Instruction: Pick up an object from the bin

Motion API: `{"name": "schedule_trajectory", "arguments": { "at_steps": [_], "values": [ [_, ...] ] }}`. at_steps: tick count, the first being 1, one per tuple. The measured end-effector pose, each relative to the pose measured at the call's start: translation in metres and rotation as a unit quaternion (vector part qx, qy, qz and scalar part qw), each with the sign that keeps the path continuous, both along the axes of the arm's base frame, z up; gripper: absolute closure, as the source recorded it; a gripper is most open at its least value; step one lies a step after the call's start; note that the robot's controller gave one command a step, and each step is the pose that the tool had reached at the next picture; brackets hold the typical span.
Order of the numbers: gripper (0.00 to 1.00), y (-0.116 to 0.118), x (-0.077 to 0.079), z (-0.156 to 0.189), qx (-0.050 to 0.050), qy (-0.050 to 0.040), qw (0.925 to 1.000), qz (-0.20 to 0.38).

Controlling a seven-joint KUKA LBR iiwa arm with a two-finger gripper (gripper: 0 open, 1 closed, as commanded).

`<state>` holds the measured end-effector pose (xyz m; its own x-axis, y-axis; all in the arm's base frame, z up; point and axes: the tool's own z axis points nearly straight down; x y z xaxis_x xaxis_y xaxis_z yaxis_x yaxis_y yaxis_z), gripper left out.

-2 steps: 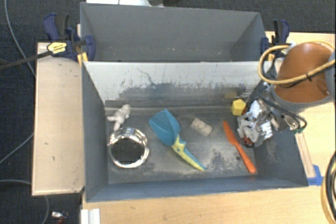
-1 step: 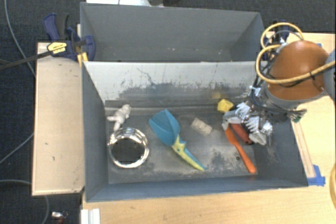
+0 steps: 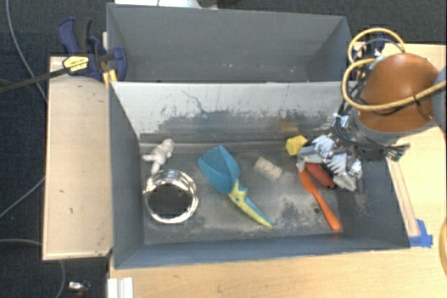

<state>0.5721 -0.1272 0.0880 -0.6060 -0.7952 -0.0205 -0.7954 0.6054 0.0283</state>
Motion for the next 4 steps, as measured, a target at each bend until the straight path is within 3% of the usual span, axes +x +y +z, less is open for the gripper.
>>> {"name": "schedule_trajectory", "arguments": {
  "at_steps": [1,2,3,4],
  "values": [
    [0.0,-0.005,-0.001,-0.001,0.009,-0.0083,0.9915,0.129],
    [0.0,-0.006,-0.01,-0.001,0.006,-0.0066,0.9812,0.193],
    [0.0,-0.006,-0.016,-0.007,0.014,-0.0138,0.9474,0.32],
    [0.0,-0.003,-0.018,-0.015,0.016,-0.0169,0.9213,0.388]
  ]
}}
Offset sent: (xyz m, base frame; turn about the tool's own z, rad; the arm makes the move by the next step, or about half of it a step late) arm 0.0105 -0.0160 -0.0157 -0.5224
